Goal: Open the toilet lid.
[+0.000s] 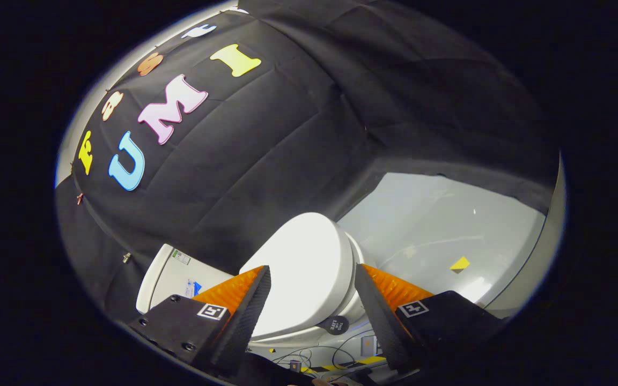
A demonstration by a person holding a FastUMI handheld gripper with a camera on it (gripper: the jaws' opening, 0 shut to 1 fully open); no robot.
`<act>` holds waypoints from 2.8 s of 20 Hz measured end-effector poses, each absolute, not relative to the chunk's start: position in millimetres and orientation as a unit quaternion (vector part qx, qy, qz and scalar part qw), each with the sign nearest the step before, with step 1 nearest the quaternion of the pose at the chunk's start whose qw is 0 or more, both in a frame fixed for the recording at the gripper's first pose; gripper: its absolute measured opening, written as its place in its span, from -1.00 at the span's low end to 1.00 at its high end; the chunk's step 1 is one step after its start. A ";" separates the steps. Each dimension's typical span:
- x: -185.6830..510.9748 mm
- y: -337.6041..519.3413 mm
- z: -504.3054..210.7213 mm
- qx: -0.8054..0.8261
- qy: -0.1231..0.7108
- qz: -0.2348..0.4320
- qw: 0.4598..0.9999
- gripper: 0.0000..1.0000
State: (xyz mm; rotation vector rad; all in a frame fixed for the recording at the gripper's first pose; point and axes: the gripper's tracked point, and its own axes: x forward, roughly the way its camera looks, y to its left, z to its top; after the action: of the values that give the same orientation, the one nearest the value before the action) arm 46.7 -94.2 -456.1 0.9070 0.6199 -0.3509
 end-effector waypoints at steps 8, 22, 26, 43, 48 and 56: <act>12.5 -61.4 -537.3 0.507 0.336 -0.168 0.776 0.97; 15.3 -13.1 -594.7 0.630 0.336 -0.148 0.684 0.00; 17.6 -24.1 -588.3 0.648 0.319 -0.144 0.676 -0.62; 45.1 -2.0 -481.0 0.382 0.389 -0.107 0.831 -0.90; 62.1 19.3 -422.8 0.305 0.374 -0.101 0.870 -0.90; 78.0 62.2 -363.9 0.216 0.354 -0.086 0.906 -0.90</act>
State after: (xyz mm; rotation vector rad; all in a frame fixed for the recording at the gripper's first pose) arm 78.0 62.2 -363.9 0.4463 0.7300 -0.1781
